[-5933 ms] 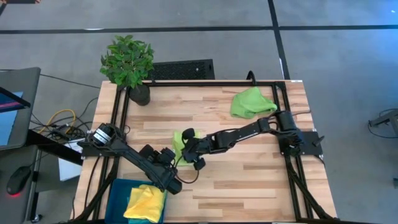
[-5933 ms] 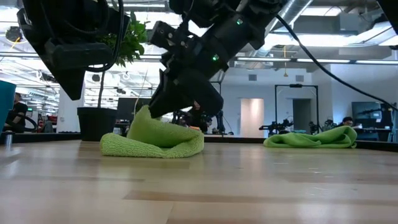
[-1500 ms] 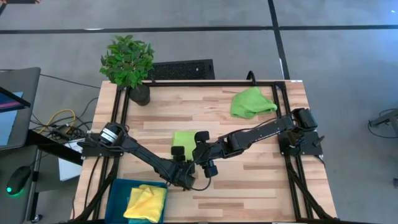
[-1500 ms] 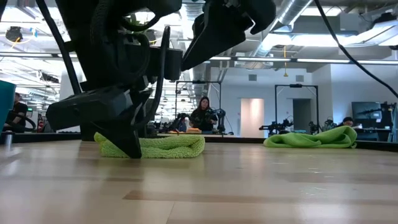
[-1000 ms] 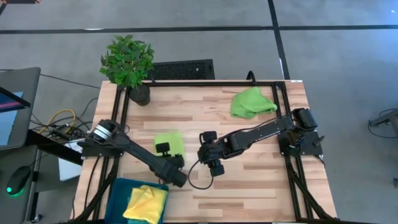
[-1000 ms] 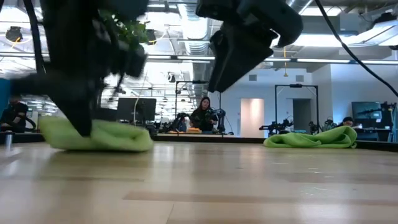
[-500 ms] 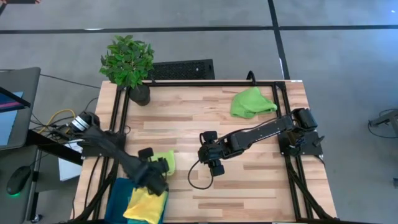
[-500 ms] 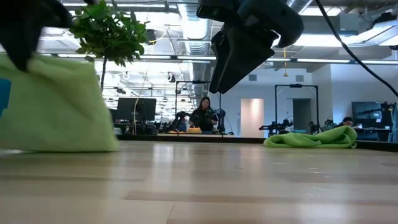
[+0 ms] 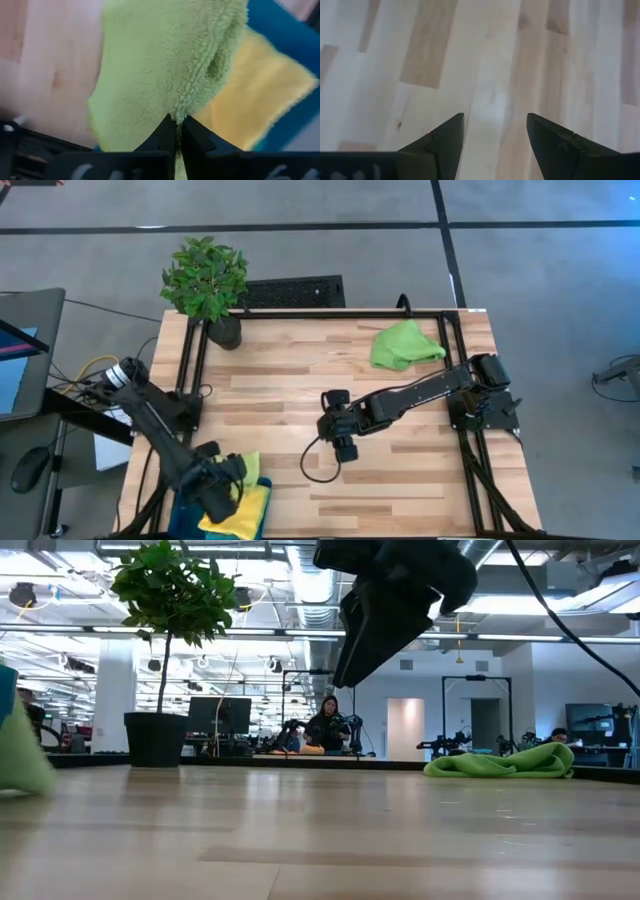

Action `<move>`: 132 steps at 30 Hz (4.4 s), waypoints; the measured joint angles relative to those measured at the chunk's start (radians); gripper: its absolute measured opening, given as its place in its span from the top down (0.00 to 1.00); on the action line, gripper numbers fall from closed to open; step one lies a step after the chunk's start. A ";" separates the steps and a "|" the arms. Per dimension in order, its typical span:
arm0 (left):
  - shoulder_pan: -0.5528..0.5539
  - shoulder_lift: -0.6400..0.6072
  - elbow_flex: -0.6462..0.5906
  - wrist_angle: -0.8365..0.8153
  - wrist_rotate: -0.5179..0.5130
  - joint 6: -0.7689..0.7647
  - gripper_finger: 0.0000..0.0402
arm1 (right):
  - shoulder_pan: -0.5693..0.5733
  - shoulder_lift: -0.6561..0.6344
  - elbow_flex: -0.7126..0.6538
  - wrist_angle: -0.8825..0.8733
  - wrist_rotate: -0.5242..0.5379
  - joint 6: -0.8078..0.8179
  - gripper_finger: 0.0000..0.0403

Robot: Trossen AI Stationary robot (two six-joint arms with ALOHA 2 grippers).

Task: Fold microfiber towels
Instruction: Put the light green microfiber towel into the bin, then fold the green microfiber towel

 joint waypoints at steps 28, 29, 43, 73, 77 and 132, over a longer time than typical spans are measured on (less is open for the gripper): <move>-0.143 0.192 0.086 0.262 0.117 -0.110 1.00 | 0.029 0.000 0.000 0.061 -0.035 -0.029 0.41; -0.143 0.192 0.086 0.262 0.118 -0.108 1.00 | 0.032 0.000 0.000 0.073 -0.071 -0.042 0.41; -0.137 0.192 0.084 0.264 0.101 -0.104 1.00 | 0.056 0.000 0.000 0.165 -0.365 -0.147 0.41; -0.135 0.187 0.143 0.125 0.016 -0.087 0.62 | 0.049 -0.027 0.000 0.137 -0.307 -0.208 0.41; -0.134 0.187 0.253 -0.071 -0.103 -0.086 0.62 | 0.058 -0.085 0.001 0.052 -0.217 -0.167 0.41; 0.260 0.187 0.296 -0.244 -0.663 0.148 0.62 | -0.641 -0.206 -0.566 -0.096 0.139 0.525 0.48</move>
